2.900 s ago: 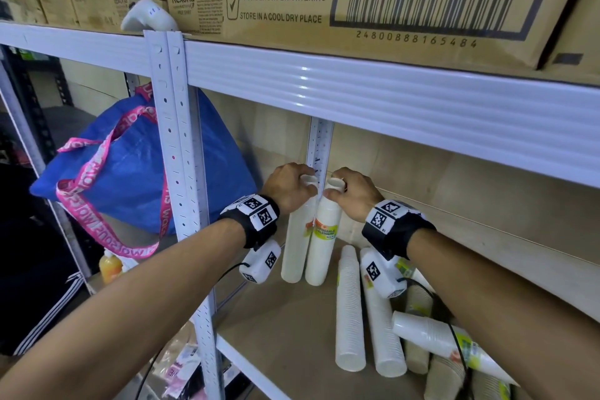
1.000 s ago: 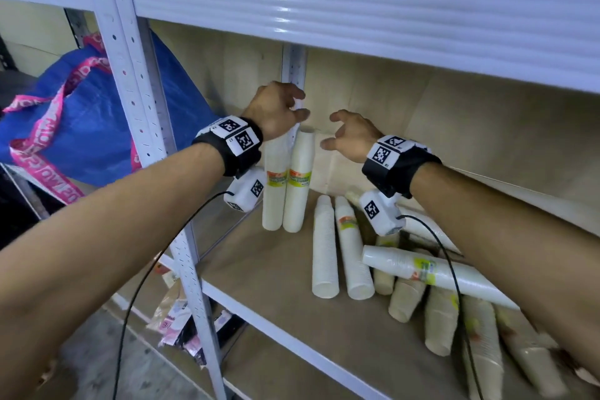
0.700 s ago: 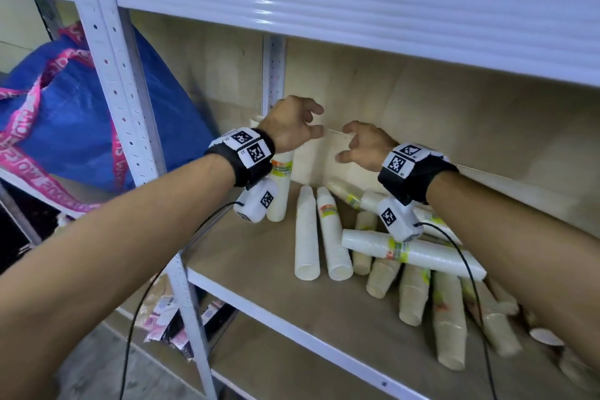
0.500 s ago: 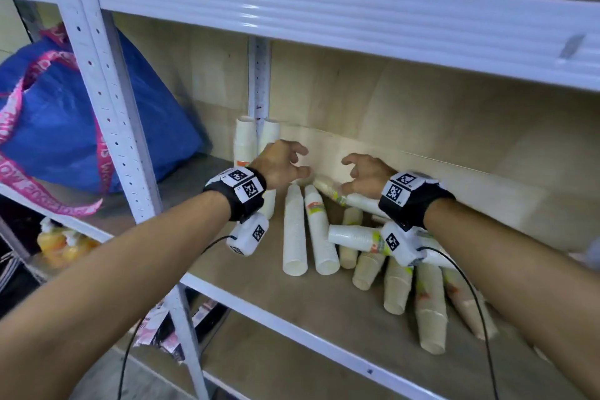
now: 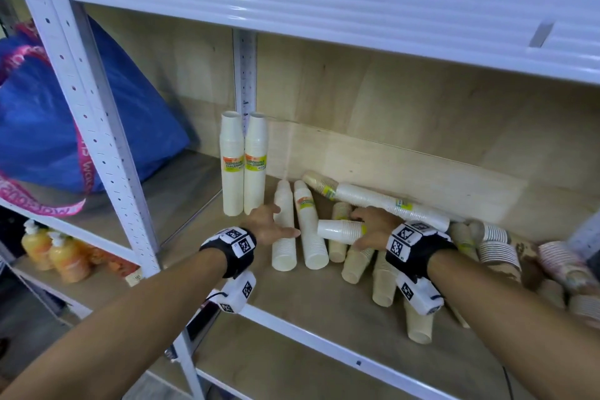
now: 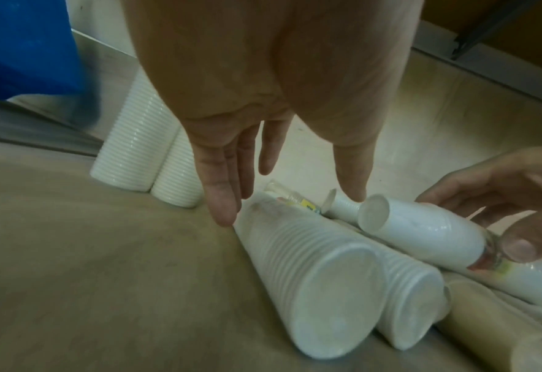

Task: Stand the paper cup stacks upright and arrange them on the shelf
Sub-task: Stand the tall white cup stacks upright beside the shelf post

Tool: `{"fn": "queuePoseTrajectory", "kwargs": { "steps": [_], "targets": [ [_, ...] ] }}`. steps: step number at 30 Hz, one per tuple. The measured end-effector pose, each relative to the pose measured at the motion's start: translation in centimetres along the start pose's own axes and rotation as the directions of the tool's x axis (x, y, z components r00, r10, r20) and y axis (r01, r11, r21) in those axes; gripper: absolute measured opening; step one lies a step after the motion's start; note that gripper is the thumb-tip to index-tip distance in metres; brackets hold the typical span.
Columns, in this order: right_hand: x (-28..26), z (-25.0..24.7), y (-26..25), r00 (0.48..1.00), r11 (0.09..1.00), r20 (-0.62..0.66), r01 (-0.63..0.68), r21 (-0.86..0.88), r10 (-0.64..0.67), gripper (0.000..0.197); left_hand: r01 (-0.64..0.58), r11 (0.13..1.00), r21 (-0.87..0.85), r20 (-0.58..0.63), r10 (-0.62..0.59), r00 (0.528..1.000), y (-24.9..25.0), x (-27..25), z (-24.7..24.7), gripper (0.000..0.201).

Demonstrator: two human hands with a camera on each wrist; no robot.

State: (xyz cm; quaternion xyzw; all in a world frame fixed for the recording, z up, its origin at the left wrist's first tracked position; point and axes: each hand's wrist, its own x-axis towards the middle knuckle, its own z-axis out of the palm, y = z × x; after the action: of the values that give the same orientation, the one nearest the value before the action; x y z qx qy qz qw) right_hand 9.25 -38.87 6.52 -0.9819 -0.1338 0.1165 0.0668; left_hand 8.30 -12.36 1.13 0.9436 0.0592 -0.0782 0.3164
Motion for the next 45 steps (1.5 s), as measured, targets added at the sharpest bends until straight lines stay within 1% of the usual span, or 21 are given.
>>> {"fn": "queuePoseTrajectory", "kwargs": {
  "steps": [2, 6, 7, 10, 12, 14, 16, 18, 21, 24, 26, 28, 29, 30, 32, 35, 37, 39, 41, 45],
  "targets": [
    [0.1, 0.4, 0.3, 1.000, 0.999, -0.007, -0.013, -0.047, 0.012, 0.076, 0.020, 1.000, -0.017, -0.013, -0.020, 1.000, 0.1, 0.1, 0.6, 0.106],
    [0.6, 1.1, 1.1, 0.999, 0.995, -0.054, -0.012, -0.100, 0.006, 0.047, 0.048, 0.991, -0.129, 0.021, -0.045, 0.999, -0.2, 0.5, 1.6, 0.113],
    [0.8, 1.4, 1.4, 0.998, 0.994, -0.059, -0.010, -0.105, 0.004, 0.044, 0.050, 0.987, -0.153, 0.026, -0.047, 0.999, -0.4, 0.5, 1.9, 0.112],
    [1.3, 1.8, 2.1, 0.997, 0.996, -0.076, -0.005, -0.092, -0.002, 0.044, 0.059, 0.972, -0.227, 0.033, -0.053, 0.998, -0.6, 0.7, 2.4, 0.108],
    [1.3, 1.9, 2.1, 0.997, 0.997, -0.078, 0.008, -0.081, -0.014, 0.039, 0.077, 0.966, -0.247, 0.042, -0.068, 0.997, -0.5, 0.9, 2.5, 0.109],
    [1.3, 1.8, 2.0, 0.997, 0.998, -0.073, 0.024, -0.065, -0.028, 0.033, 0.110, 0.950, -0.292, 0.074, -0.092, 0.993, -0.4, 1.1, 2.5, 0.108],
    [1.3, 1.7, 1.8, 0.996, 0.997, -0.071, 0.041, -0.062, -0.046, 0.031, 0.162, 0.920, -0.358, 0.115, -0.129, 0.985, -0.3, 1.1, 2.4, 0.106],
    [1.3, 1.6, 1.7, 0.996, 0.997, -0.073, 0.056, -0.061, -0.060, 0.034, 0.190, 0.908, -0.373, 0.136, -0.149, 0.979, 0.0, 0.9, 2.1, 0.100],
    [1.1, 1.4, 1.3, 0.996, 0.997, -0.072, 0.053, -0.050, -0.056, 0.038, 0.199, 0.909, -0.365, 0.153, -0.152, 0.976, 0.0, 0.9, 1.8, 0.089],
    [0.9, 1.0, 1.0, 0.995, 0.999, -0.086, 0.045, -0.026, -0.047, 0.035, 0.187, 0.921, -0.343, 0.151, -0.142, 0.978, -0.1, 0.4, 1.1, 0.084],
    [0.8, 0.6, 0.7, 0.994, 0.999, -0.098, 0.044, -0.011, -0.045, 0.041, 0.160, 0.930, -0.332, 0.131, -0.122, 0.984, 0.1, 0.1, 0.3, 0.081],
    [0.6, -0.1, 0.2, 0.992, 0.999, -0.115, 0.046, 0.002, -0.046, 0.058, 0.126, 0.938, -0.323, 0.088, -0.103, 0.991, 0.5, -0.3, -0.6, 0.075],
    [0.5, -0.5, -0.1, 0.991, 0.999, -0.126, 0.046, -0.002, -0.046, 0.064, 0.106, 0.941, -0.322, 0.065, -0.090, 0.994, 0.8, -0.4, -1.1, 0.074],
    [0.5, -1.0, -0.4, 0.989, 0.999, -0.140, 0.044, -0.004, -0.044, 0.066, 0.082, 0.942, -0.327, 0.038, -0.074, 0.997, 1.1, -0.6, -1.5, 0.074],
    [0.6, -1.8, -1.1, 0.982, 0.998, -0.181, 0.052, 0.038, -0.044, 0.060, 0.020, 0.938, -0.347, -0.022, -0.030, 0.999, 1.8, -1.0, -2.3, 0.077],
    [0.5, -3.6, -2.4, 0.963, 0.991, -0.266, 0.066, 0.115, -0.033, 0.044, -0.068, 0.932, -0.357, -0.083, 0.041, 0.996, 2.8, -1.5, -3.7, 0.075],
    [0.5, -5.0, -3.5, 0.945, 0.982, -0.325, 0.084, 0.168, -0.025, 0.046, -0.104, 0.932, -0.347, -0.111, 0.069, 0.991, 3.2, -1.8, -4.5, 0.072],
    [0.4, -6.3, -4.8, 0.928, 0.970, -0.373, 0.110, 0.216, -0.022, 0.051, -0.119, 0.931, -0.344, -0.149, 0.071, 0.986, 3.6, -2.1, -5.2, 0.077],
    [0.5, -7.3, -6.1, 0.907, 0.955, -0.420, 0.140, 0.261, -0.019, 0.049, -0.132, 0.927, -0.350, -0.192, 0.067, 0.979, 3.7, -2.1, -5.8, 0.077],
    [1.0, -8.1, -9.1, 0.873, 0.881, -0.487, 0.205, 0.426, 0.033, 0.051, -0.151, 0.924, -0.352, -0.253, 0.061, 0.965, 3.5, -2.5, -6.5, 0.076]
  ]
}}
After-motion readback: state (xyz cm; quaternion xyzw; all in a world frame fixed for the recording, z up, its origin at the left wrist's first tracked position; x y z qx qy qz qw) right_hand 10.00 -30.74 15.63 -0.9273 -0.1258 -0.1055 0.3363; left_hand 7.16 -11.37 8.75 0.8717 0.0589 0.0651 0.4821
